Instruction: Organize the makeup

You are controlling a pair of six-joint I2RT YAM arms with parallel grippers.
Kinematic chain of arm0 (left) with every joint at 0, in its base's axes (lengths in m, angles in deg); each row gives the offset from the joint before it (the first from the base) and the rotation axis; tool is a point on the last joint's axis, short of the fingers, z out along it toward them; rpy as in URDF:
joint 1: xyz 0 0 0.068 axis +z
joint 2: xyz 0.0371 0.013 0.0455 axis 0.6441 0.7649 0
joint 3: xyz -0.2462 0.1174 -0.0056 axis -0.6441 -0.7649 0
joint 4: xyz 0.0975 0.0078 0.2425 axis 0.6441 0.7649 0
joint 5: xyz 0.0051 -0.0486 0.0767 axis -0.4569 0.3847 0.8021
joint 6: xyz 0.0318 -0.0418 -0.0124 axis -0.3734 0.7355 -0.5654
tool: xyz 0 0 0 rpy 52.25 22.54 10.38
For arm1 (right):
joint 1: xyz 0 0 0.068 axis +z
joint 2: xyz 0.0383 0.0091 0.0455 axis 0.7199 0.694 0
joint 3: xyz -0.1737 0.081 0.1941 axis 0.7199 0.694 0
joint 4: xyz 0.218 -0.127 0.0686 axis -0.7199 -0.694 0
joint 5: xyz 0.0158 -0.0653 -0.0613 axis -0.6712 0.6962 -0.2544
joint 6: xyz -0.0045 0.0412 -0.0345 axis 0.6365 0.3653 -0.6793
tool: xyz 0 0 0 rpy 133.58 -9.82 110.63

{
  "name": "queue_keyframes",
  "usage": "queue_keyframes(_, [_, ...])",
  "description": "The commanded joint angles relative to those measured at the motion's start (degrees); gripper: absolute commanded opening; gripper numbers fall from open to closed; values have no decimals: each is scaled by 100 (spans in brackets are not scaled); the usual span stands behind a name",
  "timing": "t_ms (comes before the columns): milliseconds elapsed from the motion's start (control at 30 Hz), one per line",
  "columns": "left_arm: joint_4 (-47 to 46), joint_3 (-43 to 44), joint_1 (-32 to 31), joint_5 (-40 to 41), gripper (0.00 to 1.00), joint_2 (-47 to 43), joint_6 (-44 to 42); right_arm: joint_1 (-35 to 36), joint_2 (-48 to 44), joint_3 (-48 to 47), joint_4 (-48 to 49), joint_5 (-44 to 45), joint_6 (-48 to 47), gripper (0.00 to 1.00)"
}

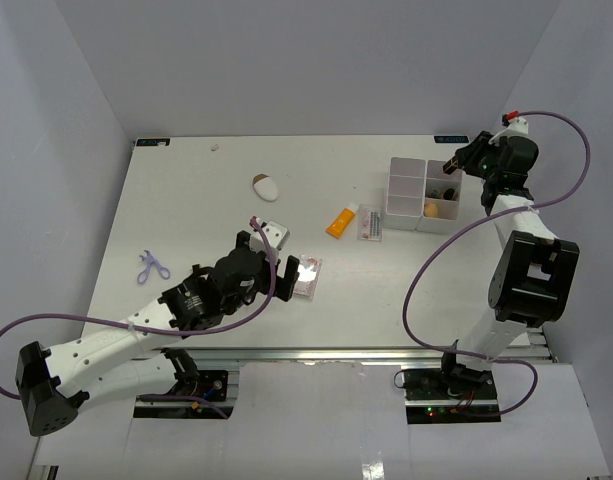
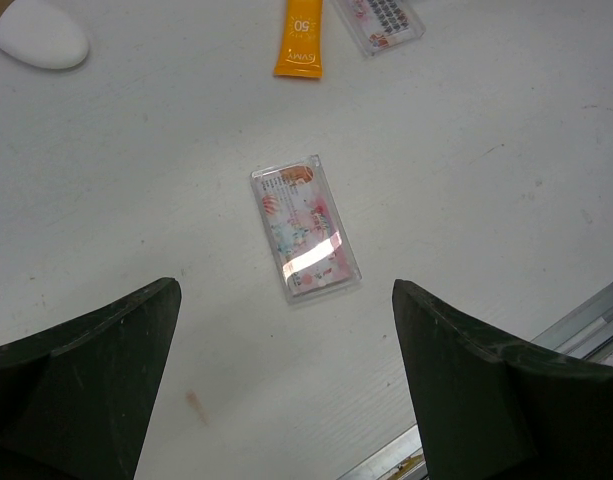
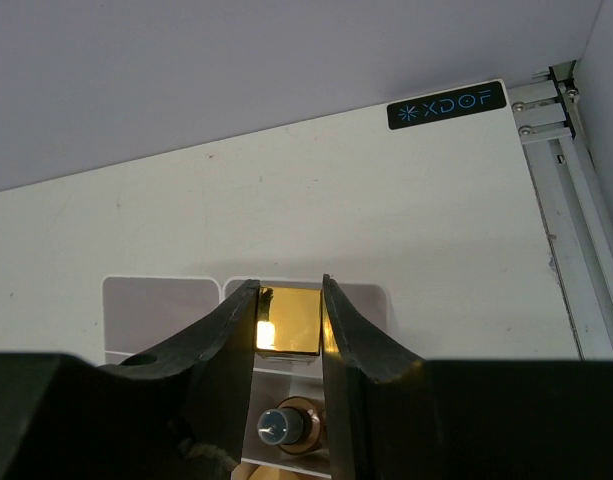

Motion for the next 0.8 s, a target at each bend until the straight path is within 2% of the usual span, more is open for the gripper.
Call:
queue_keyframes(0, [-101,-72,10,107,98,-59,71,-32,132,-349,294,276,-204,11])
queue_keyframes(167, [-148,-116,10,124,98,-139,62,-40,301,-439,293,433,-362,14])
queue_keyframes(367, [-313,-211,27,66,98,-380,104,-32,594,-689,234,566,-484,25])
queue_keyframes(433, [-274,-205,138,-72,98,-437,232,-24,651,-772,198,576,-538,31])
queue_keyframes(467, [-225,-198,183,-130,98,-468,308,-29,671,-781,161,594,-582,39])
queue_keyframes(567, [-107,-162,499,-513,98,-526,549,-40,623,-709,83,494,-654,56])
queue_keyframes(700, [69,-139,1175,-1236,98,-527,962,-32,173,-421,-24,165,-722,62])
queue_keyframes(767, [158,-95,1365,-1354,98,-527,1129,-32,-214,-183,-128,-23,-782,62])
